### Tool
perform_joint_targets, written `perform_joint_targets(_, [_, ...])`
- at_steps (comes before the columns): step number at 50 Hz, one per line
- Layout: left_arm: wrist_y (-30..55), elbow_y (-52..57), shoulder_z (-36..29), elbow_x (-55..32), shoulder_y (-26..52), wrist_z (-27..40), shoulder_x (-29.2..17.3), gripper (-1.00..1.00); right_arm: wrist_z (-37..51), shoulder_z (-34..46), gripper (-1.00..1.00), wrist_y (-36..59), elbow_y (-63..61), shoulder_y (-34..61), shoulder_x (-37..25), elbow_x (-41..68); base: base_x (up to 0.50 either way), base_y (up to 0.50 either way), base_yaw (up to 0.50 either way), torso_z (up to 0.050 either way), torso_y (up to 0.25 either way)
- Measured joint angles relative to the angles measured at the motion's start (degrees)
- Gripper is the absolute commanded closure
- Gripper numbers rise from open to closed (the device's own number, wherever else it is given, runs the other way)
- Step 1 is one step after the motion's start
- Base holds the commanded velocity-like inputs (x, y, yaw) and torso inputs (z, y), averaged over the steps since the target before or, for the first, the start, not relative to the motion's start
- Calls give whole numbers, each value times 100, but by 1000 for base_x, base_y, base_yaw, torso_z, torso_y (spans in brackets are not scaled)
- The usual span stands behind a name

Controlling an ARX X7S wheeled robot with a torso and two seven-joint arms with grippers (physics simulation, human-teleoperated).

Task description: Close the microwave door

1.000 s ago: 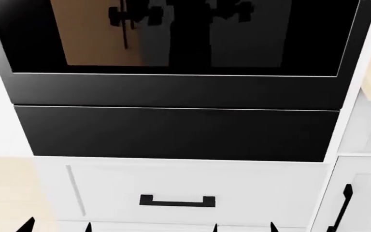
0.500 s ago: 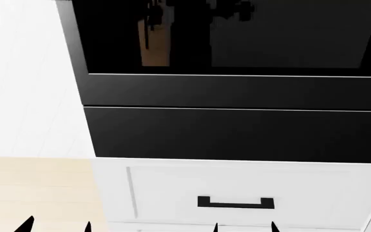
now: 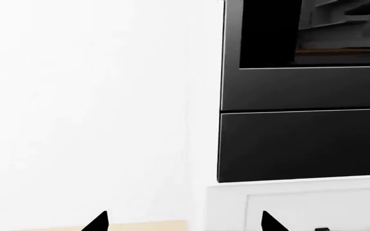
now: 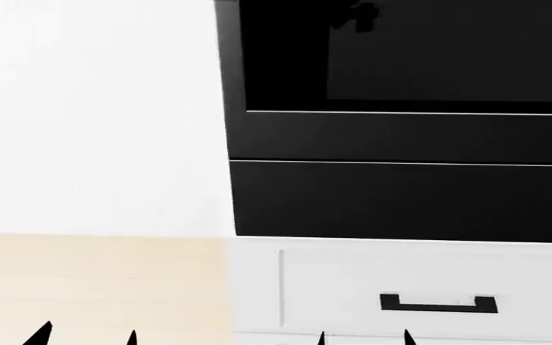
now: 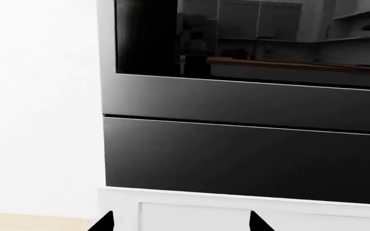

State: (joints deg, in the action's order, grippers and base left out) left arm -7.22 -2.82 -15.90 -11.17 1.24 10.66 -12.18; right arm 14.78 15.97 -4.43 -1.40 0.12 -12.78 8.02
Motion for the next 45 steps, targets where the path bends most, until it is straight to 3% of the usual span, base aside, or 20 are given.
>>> perform_joint_targets(25, [-18, -2, -66, -36, 9, 52, -48, -100, 66, 70, -100, -14, 1, 12, -54, 51, -1, 493, 0, 0, 0])
perform_joint_targets(45, [-46, 13, -116, -64, 17, 98, -91, -100, 156, 172, -100, 523, 199, 207, -55, 101, 0, 2, 0, 0, 0])
